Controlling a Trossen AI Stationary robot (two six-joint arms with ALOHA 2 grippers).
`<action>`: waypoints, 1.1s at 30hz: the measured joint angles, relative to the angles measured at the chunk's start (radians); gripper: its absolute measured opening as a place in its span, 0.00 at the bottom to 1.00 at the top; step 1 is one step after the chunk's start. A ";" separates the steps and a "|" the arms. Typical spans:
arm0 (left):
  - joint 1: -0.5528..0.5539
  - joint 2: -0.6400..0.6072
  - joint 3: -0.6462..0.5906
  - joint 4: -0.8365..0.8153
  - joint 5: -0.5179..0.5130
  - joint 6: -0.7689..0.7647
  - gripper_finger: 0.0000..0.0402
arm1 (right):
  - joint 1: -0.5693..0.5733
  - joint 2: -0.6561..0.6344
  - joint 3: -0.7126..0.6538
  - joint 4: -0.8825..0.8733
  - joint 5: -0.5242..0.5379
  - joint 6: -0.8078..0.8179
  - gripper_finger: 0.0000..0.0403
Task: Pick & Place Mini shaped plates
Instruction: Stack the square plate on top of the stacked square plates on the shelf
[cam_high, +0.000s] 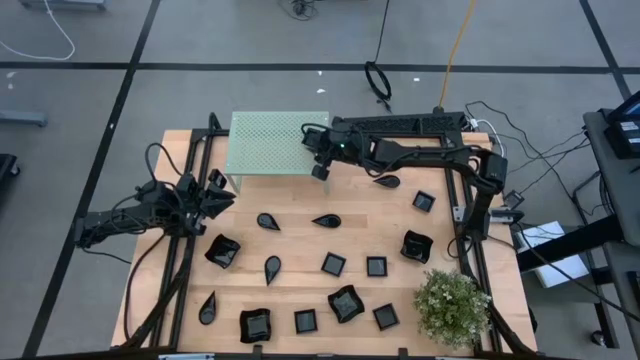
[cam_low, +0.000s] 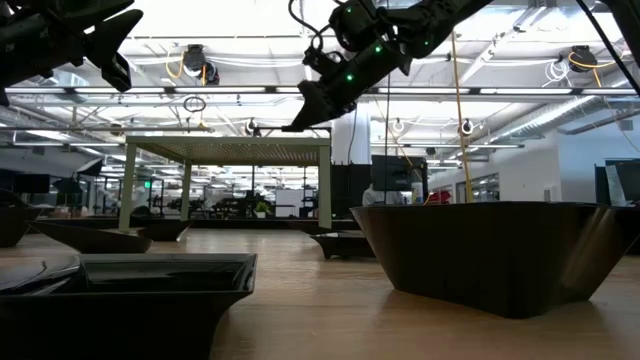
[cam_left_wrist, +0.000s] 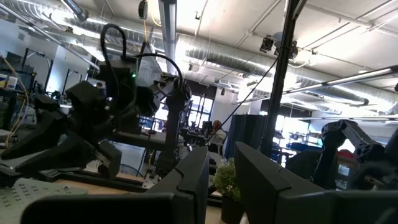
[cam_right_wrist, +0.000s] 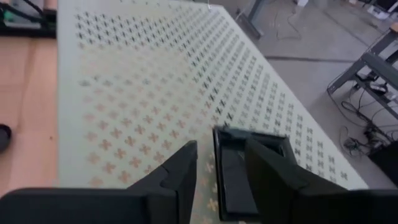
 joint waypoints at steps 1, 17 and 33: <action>0.000 0.000 0.000 0.000 0.000 0.000 0.20 | 0.003 -0.007 0.000 0.001 0.000 0.000 0.32; 0.000 0.000 0.000 0.000 0.000 0.000 0.20 | 0.138 -0.373 0.000 -0.618 0.002 0.241 0.29; 0.000 0.000 0.000 0.000 0.000 0.000 0.20 | 0.047 -0.495 -0.309 -1.228 -0.113 0.661 0.32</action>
